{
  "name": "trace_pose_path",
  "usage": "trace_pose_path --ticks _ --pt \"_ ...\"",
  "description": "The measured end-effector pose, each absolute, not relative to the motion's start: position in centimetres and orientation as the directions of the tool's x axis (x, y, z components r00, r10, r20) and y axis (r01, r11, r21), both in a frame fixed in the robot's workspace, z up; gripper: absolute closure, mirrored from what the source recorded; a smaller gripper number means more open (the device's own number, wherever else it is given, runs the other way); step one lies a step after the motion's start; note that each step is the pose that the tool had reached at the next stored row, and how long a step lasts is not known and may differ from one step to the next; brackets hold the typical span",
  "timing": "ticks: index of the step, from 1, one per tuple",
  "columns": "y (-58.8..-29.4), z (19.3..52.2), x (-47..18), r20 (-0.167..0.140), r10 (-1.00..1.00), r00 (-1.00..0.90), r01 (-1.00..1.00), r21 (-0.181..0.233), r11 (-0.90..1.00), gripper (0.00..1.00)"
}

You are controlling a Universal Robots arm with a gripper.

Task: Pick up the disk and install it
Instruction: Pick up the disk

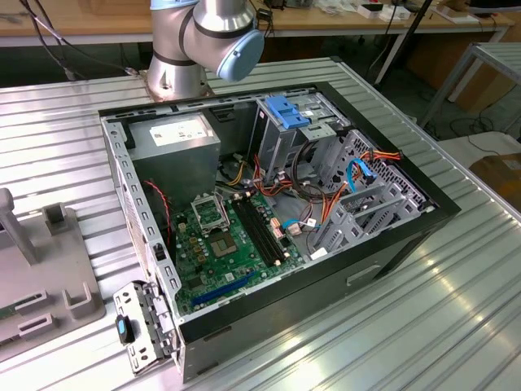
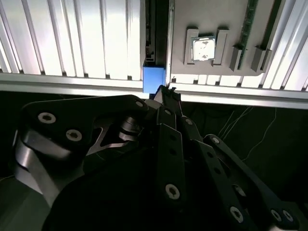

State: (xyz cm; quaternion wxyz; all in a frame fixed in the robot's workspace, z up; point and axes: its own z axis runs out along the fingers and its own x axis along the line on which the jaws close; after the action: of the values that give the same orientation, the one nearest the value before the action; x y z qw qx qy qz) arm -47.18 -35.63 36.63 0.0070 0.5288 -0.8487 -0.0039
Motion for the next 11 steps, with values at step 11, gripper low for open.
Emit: trace_pose_path --ticks 11 --pt "-35.55 36.62 -47.18 0.008 -0.919 -0.394 -0.919 0.014 0.395 0.89"
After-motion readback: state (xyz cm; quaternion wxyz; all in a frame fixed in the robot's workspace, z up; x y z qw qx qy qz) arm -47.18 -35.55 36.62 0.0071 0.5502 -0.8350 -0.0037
